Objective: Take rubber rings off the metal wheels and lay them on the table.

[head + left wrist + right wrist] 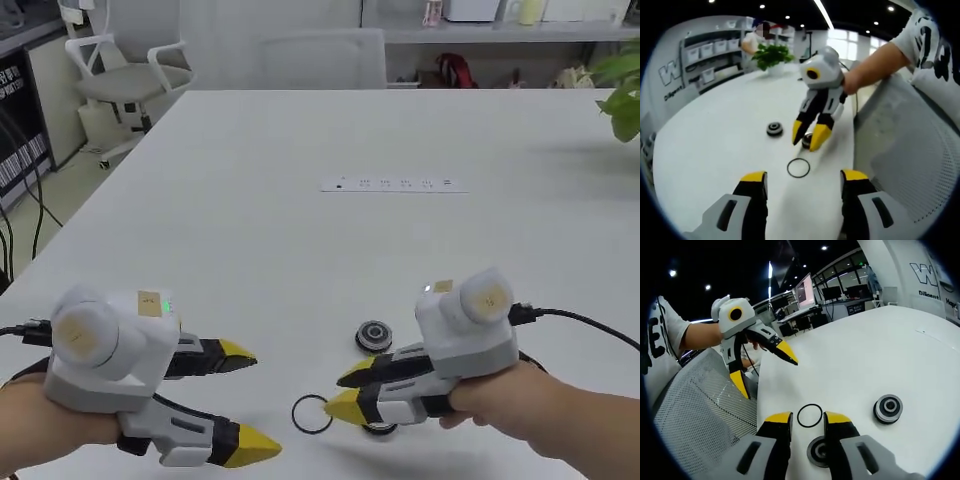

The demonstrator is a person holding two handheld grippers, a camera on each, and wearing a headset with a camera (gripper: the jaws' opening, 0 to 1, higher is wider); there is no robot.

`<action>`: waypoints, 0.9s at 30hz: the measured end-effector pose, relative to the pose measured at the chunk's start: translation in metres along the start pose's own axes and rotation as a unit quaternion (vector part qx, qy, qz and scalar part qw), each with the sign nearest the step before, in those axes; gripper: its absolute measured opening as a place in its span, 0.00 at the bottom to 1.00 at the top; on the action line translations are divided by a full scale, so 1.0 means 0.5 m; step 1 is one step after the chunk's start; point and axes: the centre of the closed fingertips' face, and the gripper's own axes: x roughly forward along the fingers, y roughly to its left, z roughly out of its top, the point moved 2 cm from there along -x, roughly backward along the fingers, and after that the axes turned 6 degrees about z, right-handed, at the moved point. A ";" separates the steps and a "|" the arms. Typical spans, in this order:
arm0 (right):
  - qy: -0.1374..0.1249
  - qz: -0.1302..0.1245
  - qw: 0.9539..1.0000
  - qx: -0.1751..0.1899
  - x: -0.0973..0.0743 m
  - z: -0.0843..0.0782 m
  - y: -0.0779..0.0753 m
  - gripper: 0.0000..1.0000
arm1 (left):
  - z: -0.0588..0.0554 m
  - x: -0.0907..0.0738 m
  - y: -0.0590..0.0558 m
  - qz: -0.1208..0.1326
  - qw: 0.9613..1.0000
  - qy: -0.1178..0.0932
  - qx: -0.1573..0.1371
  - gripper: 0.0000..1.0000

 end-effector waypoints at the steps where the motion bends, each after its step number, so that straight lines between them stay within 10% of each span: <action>1: -0.003 -0.002 1.000 -0.001 -0.004 0.002 -0.001 0.22 | 0.001 0.002 0.001 -0.001 1.000 0.000 0.001 0.59; 27: -0.030 -0.039 0.999 0.004 -0.109 -0.032 -0.031 0.25 | 0.056 0.085 -0.006 -0.034 0.999 -0.007 0.006 0.50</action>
